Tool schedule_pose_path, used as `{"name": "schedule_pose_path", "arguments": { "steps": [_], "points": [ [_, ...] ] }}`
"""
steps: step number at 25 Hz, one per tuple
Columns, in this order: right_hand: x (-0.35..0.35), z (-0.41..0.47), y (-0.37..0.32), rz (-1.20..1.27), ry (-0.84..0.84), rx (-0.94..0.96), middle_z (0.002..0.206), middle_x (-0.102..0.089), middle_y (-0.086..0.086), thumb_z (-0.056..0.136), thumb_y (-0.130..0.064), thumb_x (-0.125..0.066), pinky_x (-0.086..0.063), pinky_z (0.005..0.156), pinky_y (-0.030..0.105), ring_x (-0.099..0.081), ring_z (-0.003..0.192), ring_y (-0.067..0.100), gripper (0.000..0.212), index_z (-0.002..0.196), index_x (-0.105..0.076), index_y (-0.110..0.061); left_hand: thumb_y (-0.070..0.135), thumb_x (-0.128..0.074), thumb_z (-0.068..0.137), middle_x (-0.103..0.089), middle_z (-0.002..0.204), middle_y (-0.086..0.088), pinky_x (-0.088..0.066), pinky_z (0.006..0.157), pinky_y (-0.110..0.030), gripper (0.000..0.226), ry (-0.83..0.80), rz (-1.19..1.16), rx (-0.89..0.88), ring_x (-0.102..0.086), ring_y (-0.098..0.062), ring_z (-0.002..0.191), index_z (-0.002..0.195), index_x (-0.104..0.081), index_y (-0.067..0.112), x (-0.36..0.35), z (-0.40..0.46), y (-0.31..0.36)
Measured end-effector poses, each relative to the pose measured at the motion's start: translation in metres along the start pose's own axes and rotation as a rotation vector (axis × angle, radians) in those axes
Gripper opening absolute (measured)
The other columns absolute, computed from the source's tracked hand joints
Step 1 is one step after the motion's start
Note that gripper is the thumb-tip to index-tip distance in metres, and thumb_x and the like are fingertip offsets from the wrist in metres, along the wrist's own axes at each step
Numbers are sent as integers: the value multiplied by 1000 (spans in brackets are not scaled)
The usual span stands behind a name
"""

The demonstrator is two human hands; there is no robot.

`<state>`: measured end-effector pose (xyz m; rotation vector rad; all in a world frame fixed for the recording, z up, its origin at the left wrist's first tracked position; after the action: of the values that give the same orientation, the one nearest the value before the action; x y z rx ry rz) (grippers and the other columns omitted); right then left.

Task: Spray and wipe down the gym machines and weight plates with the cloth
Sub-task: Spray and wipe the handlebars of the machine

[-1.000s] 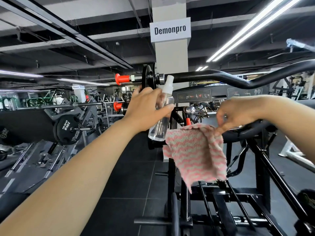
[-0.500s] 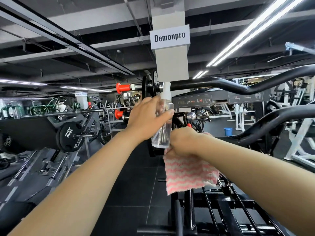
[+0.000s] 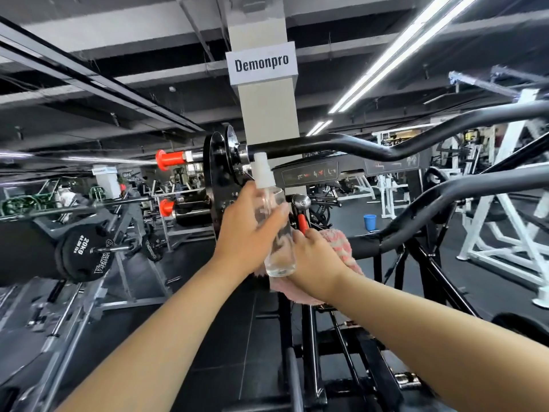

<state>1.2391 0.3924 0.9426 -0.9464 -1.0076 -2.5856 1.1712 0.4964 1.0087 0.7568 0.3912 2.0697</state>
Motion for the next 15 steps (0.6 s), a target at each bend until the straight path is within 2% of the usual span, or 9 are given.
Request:
{"name": "schedule_pose_path", "arguments": {
  "steps": [2,4,6,7,9,10,12,13,15],
  "points": [
    [0,-10,13,-68,88,23,85,-63,3,72,-13,-60,-47,60,32,-61,72,21,32,103,-64,-12,39,-52,79,-64,82,9,-51,81,-29,16,-69,-172,45,-64,-8,84,92,-52,30,-7,0,-3],
    [-3,-25,30,-40,217,51,71,-61,8,59,-8,-65,-45,49,32,-57,57,25,45,102,-50,-4,36,-53,80,-64,84,5,-49,80,-25,13,-66,-276,125,-64,-9,84,91,-54,28,-12,4,-6],
    [0,-35,46,-68,250,25,71,-60,5,61,-13,-67,-42,47,29,-57,55,25,53,108,-43,-8,30,-54,91,-65,88,6,-44,71,-9,7,-58,-281,204,-61,7,78,95,-56,25,-12,9,-9],
    [-2,-41,54,-77,252,26,73,-61,4,62,-16,-71,-41,48,29,-58,57,24,55,110,-44,-10,28,-49,94,-67,85,13,-41,65,-4,12,-64,-265,233,-57,17,73,100,-57,22,-11,12,-10],
    [-5,-53,73,-61,219,20,78,-64,4,61,-28,-79,-44,49,30,-60,58,24,60,109,-47,-11,29,-42,97,-64,78,27,-35,66,-3,24,-90,-239,279,-51,24,74,108,-60,17,-10,16,-14],
    [-5,-58,83,-63,205,8,80,-65,5,57,-35,-83,-46,50,31,-62,60,25,65,107,-49,-11,30,-42,97,-64,84,28,-35,74,-6,26,-106,-246,289,-51,20,86,108,-62,19,-9,17,-14],
    [-1,-67,96,-67,178,-35,78,-66,5,52,-42,-85,-48,63,38,-64,66,27,67,102,-54,-9,35,-44,95,-63,110,16,-38,96,-25,25,-126,-268,292,-52,-5,111,92,-69,37,-8,17,-18],
    [1,-68,96,-84,166,-65,79,-66,6,51,-43,-84,-45,76,43,-65,72,28,64,99,-58,-9,36,-45,94,-62,117,9,-37,102,-34,28,-127,-278,279,-53,-13,114,82,-69,42,-5,18,-18],
    [8,-61,82,-81,95,-111,96,-68,10,49,-56,-79,-32,99,53,-64,92,31,74,103,-63,-8,31,-45,95,-66,113,6,-38,101,-35,27,-113,-299,249,-55,-13,113,83,-67,40,0,21,-12]
  ]
}}
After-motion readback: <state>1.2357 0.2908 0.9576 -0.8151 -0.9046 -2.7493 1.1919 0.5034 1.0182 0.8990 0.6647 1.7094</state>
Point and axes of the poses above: each hand's wrist, its own z-axis towards the middle knuckle, its own x-axis out of the back of the hand, y = z × x, the point moved 1 cm from there along z, towards the middle knuckle
